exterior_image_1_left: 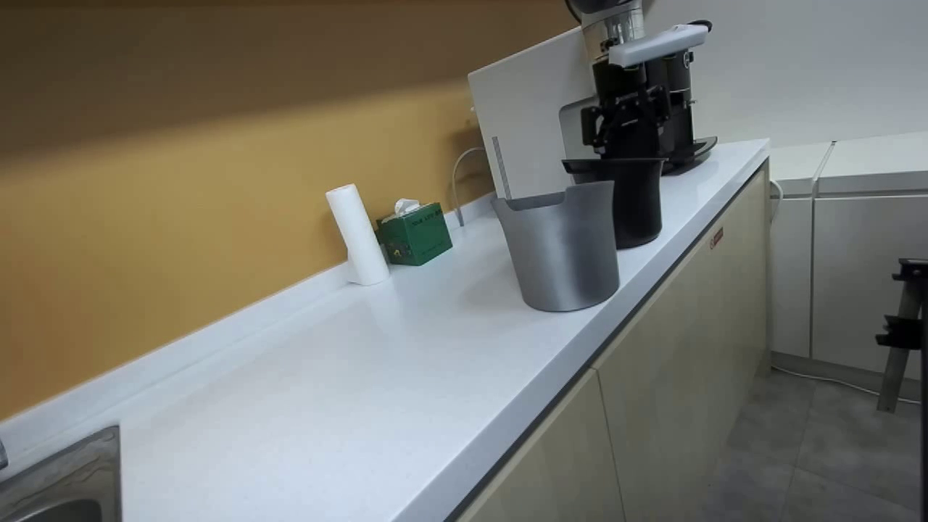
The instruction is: Put the black bin in the grey bin
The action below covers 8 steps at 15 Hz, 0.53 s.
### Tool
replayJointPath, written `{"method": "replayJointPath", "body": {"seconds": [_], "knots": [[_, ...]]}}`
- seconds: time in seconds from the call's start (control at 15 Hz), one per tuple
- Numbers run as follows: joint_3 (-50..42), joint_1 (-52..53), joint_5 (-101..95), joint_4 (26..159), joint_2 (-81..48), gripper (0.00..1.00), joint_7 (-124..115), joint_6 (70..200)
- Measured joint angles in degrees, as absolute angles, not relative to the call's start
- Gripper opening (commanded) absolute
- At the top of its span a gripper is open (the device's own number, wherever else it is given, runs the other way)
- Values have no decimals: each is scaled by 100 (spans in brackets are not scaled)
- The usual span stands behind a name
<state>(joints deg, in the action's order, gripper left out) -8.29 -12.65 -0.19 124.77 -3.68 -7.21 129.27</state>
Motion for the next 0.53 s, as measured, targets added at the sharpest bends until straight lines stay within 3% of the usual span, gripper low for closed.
{"method": "replayJointPath", "body": {"seconds": [0.53], "knots": [[-832, -1240, 366, 12476, -555, 100, -167, 12946]]}}
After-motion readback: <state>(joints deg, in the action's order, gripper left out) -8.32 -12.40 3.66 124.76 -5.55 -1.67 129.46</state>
